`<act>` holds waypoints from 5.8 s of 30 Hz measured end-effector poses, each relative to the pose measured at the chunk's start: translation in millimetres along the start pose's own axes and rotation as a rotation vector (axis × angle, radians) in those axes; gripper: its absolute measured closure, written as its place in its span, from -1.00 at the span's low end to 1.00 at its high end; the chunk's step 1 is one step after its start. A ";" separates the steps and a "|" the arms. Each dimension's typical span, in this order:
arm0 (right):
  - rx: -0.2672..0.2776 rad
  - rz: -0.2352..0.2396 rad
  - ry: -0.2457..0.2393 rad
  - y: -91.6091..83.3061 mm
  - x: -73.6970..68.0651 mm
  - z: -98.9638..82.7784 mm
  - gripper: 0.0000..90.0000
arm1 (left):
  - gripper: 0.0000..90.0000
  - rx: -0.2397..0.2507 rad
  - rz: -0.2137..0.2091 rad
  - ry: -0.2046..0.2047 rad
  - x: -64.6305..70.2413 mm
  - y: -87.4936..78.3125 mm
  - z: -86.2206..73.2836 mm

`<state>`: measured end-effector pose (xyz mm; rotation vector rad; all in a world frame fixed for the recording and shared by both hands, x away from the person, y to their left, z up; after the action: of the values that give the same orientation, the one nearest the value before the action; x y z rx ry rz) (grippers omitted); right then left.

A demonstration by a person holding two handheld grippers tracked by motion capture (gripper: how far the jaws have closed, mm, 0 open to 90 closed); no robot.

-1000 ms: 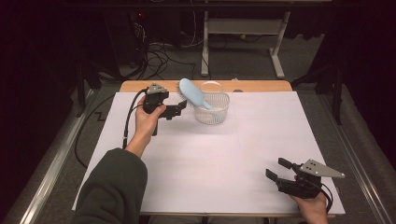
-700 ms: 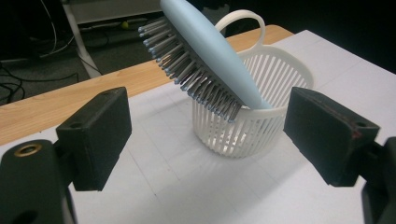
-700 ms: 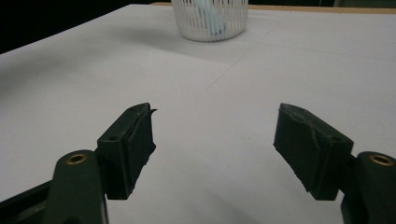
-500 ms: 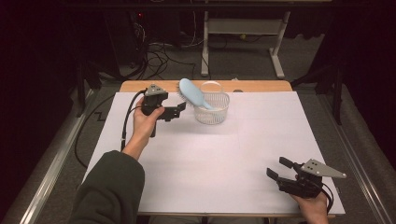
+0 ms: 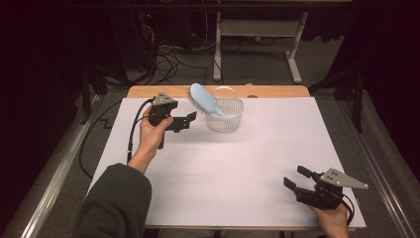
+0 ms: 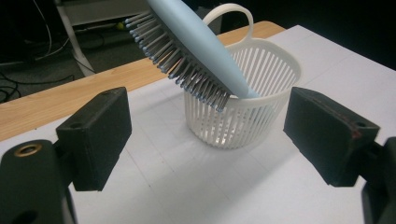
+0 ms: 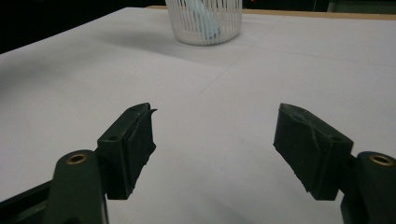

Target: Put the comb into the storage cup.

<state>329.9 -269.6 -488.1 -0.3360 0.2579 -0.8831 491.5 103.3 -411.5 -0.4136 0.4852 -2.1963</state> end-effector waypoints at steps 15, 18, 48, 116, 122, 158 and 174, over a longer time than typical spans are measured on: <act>-0.007 -0.004 0.003 -0.1 0.3 -1.5 -0.35 | -0.64 0.008 -0.002 0.010 1.7 -10.4 -5.6; -0.007 -0.007 0.003 -0.4 0.8 -1.6 -0.35 | -0.64 0.004 -0.002 0.009 0.5 -12.3 -8.0; -0.013 -0.008 0.005 -0.1 0.9 -2.6 -0.35 | -0.64 0.011 -0.003 0.004 -2.1 -26.2 -20.0; -0.010 -0.011 0.010 0.4 0.9 -2.4 -0.35 | -0.64 0.026 0.013 0.007 -8.4 -53.6 -38.1; -0.010 -0.010 0.010 0.5 0.8 -2.5 -0.34 | -0.64 0.027 0.016 0.002 -9.7 -56.1 -40.7; -0.010 -0.013 0.012 0.3 1.2 -2.5 -0.34 | -0.64 0.036 0.037 -0.011 -17.5 -73.6 -54.4; -0.011 -0.014 0.010 0.3 1.0 -2.6 -0.34 | -0.64 0.050 0.040 -0.028 -19.7 -79.8 -58.5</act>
<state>329.8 -270.7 -490.7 -0.3442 0.2700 -0.8972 424.4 177.0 -427.2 -0.4047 0.4191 -2.1569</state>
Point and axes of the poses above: each handheld gripper's, and its own axes: y roughly forward along the jaws, z roughly out of its top, x roughly to its right, the point moved 8 cm from there along y, roughly forward along the jaws, and after that the axes turned 2 degrees about -y, right-handed, at the moved point
